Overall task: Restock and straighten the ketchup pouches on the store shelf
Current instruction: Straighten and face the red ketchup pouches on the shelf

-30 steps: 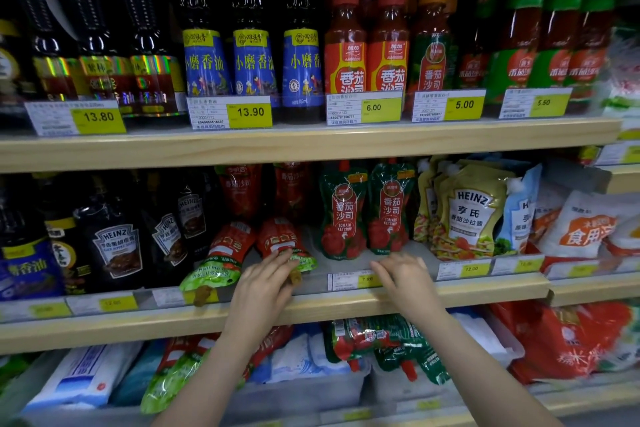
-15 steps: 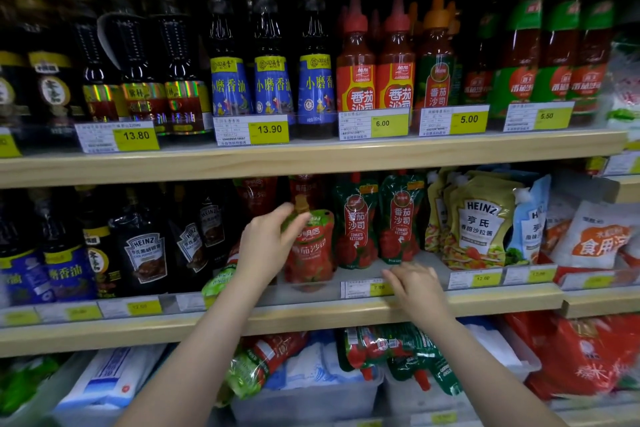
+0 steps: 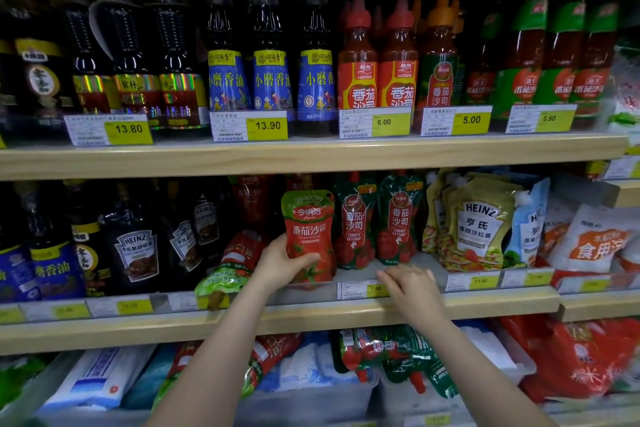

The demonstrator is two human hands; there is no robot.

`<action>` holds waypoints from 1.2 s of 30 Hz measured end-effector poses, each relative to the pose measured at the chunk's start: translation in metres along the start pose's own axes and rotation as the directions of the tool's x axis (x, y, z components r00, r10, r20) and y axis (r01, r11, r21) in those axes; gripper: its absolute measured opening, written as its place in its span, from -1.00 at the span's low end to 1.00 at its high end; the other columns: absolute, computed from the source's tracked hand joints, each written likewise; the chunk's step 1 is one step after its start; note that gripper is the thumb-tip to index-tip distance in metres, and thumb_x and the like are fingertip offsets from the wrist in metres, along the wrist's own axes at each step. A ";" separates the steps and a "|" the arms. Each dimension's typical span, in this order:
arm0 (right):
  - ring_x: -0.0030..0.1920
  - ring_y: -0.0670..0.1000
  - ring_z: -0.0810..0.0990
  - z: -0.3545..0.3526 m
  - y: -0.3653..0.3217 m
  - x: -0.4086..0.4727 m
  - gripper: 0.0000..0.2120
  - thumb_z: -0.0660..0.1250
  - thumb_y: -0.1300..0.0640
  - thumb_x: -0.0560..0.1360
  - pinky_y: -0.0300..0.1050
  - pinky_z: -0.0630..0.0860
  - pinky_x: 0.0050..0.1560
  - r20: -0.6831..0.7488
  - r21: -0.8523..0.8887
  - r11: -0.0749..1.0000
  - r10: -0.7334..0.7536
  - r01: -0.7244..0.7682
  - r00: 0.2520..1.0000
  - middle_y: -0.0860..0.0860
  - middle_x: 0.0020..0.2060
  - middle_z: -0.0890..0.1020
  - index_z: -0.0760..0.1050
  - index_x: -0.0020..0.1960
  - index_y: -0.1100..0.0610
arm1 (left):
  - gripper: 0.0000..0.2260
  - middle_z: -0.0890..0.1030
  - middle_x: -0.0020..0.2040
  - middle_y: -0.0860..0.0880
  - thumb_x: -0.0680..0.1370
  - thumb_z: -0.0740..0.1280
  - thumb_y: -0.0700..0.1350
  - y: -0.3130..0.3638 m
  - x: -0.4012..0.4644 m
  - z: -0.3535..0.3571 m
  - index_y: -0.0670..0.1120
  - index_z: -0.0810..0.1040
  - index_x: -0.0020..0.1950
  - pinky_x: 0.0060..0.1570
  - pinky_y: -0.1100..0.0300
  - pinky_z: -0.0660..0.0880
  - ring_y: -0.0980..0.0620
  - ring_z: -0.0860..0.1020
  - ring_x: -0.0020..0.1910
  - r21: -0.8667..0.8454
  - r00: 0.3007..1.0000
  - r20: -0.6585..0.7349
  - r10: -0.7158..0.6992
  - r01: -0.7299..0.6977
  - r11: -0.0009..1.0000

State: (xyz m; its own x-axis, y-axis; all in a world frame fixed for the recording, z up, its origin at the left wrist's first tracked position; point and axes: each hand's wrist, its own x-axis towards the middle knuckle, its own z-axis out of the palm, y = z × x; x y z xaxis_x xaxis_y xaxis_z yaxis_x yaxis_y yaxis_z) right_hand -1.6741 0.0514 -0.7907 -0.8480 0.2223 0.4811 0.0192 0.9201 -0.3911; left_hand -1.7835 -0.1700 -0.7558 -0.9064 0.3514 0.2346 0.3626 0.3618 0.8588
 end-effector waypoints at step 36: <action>-0.01 -0.06 0.50 0.017 -0.029 0.003 -0.71 0.08 -0.11 0.56 -0.11 0.08 -0.10 -0.001 -0.069 0.993 -0.096 0.096 0.995 -0.13 -0.10 0.62 0.56 -0.02 -0.06 | -0.35 0.49 0.18 -0.18 0.35 0.50 0.05 0.014 0.005 0.021 -0.19 0.32 0.29 -0.01 0.00 0.51 -0.18 0.52 0.11 0.311 0.953 -0.303 0.013 0.086 0.947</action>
State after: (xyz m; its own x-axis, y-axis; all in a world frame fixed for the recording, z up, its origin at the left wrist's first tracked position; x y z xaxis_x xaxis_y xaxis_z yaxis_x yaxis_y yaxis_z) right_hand -1.6862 0.0196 -0.7910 -0.8452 0.1330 0.5177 -0.0258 0.9573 -0.2880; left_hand -1.7784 -0.1454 -0.7522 -0.9248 0.0781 0.3724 0.3327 0.6410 0.6917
